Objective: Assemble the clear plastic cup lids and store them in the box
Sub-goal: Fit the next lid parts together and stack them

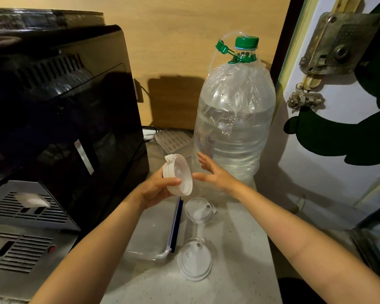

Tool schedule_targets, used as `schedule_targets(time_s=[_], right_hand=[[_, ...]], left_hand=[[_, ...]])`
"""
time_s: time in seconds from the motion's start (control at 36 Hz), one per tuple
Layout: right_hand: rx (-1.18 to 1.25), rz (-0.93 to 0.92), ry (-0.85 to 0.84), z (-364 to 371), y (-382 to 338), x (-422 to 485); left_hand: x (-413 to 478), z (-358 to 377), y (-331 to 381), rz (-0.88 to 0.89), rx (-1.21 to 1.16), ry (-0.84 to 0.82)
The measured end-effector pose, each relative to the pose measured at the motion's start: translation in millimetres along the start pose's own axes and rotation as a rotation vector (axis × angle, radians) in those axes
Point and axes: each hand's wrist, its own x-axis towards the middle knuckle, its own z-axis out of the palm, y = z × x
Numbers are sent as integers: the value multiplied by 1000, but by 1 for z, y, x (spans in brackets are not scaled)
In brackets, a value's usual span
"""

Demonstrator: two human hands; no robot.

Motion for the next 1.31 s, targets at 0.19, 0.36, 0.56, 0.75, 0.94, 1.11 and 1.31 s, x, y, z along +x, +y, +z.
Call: schedule_targets(time_s=[0.19,0.36,0.56,0.75,0.94,1.11,1.31], right_hand=[[-345,140,-120,15,39,11],[-737,189,-353,35,60,22],[-1120,156,-443,50,73,34],[-1211,152,-418,53,74,43],[-1216,166,-443,54,78,45],[-1214,119,-407,53,80,40],[-1182,68,-318,51,78,35]], left_hand=[[-14,-6,-1,-18,9,39],[-28,-2,5,-16,9,70],[-40,-7,7,-37,38,134],[-45,-10,9,-44,48,192],[-45,-14,7,-52,66,199],[-42,-16,5,-50,77,199],[-40,-18,3,-48,68,205]])
